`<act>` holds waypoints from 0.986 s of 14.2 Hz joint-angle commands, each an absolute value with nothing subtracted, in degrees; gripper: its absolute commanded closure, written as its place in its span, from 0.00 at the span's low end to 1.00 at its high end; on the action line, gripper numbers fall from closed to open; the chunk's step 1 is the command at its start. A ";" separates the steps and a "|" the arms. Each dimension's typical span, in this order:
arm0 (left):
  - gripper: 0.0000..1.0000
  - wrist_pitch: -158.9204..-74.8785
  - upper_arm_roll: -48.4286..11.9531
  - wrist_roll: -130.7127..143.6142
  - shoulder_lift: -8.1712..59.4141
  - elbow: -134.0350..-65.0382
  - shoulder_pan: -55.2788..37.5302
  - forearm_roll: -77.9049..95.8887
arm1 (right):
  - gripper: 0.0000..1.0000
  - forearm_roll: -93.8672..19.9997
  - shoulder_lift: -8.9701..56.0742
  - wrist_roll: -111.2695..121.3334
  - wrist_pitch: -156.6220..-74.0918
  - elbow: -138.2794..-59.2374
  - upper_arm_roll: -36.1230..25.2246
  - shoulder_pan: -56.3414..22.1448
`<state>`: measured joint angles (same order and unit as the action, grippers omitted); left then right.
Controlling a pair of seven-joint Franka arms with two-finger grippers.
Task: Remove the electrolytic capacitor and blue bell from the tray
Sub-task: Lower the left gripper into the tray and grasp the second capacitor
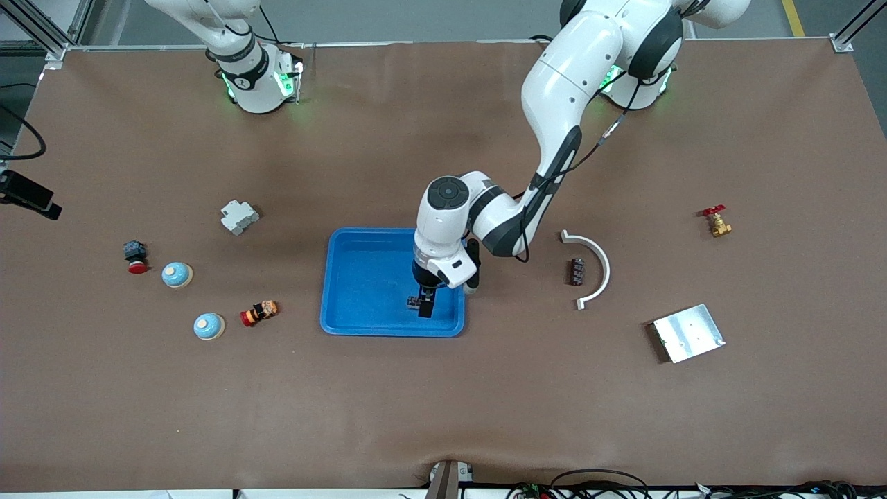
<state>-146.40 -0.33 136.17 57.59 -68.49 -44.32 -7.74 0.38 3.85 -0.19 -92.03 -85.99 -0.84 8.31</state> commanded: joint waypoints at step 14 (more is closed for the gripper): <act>0.00 -151.87 6.06 137.03 63.02 -65.04 -49.04 -6.94 | 0.00 -1.40 3.43 -0.53 -92.20 -86.31 -6.86 2.72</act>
<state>-150.29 4.11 136.17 61.57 -66.83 -47.79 -7.74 -0.78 3.85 -0.21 -92.07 -86.15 -5.46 3.25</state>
